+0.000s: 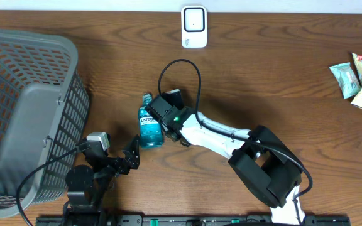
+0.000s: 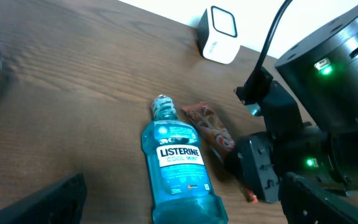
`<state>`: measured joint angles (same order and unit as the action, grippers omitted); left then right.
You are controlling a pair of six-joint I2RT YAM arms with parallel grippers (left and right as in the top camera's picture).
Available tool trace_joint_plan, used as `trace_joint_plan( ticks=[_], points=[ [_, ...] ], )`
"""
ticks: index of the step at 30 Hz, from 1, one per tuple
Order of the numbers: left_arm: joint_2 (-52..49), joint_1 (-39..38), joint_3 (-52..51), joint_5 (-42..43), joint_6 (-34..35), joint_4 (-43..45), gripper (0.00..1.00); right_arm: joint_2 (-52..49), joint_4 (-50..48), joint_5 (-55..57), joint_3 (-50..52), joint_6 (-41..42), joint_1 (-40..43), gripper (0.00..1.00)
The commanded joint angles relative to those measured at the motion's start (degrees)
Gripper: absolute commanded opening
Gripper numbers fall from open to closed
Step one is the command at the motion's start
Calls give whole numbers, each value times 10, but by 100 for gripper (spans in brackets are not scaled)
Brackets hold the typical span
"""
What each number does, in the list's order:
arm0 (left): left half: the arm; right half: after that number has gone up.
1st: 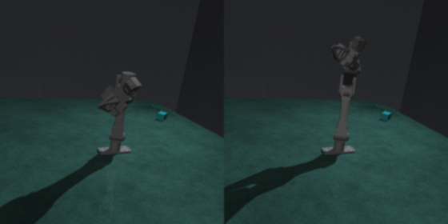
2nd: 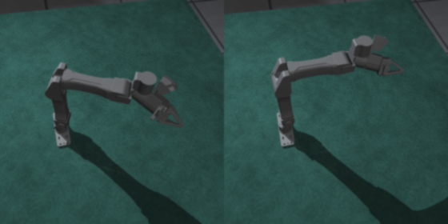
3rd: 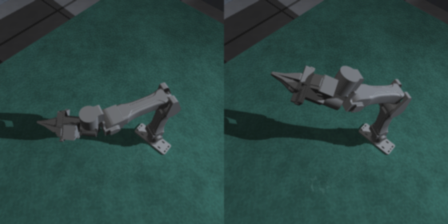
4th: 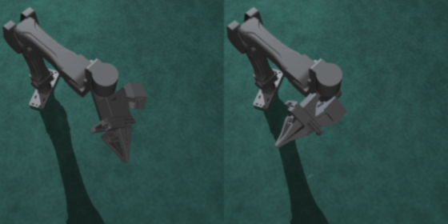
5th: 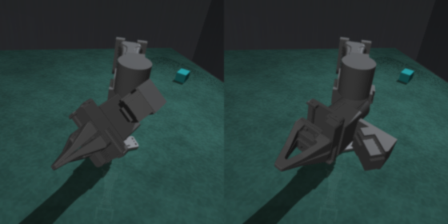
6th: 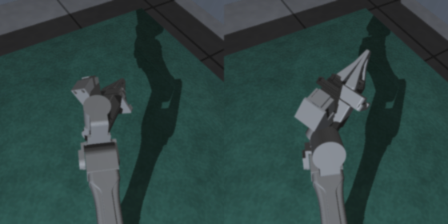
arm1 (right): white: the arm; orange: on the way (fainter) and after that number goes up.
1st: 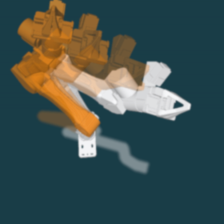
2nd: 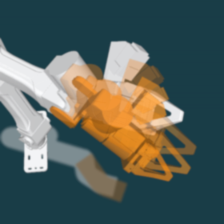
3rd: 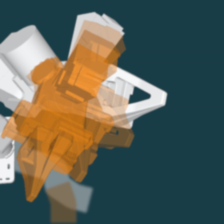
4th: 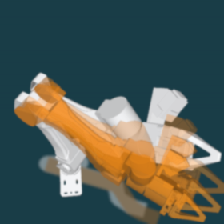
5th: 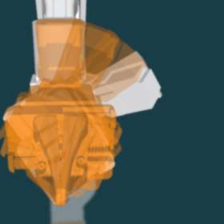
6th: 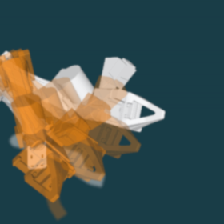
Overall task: Scan the item barcode
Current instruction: 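Grasp the orange chocolate bar with the right gripper and lift it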
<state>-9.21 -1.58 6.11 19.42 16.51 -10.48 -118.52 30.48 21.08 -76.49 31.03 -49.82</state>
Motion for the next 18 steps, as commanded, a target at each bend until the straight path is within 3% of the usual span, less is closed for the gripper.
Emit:
trace_joint_plan(
  ticks=[1,12,18],
  points=[
    [2,3,2,5,1,0,98,-24,27,31,7,-9,10,1],
    [2,3,2,5,1,0,98,13,120,-316,-23,-169,103,1],
    [2,3,2,5,1,0,98,29,177,-665,-24,-345,204,1]
  ],
)
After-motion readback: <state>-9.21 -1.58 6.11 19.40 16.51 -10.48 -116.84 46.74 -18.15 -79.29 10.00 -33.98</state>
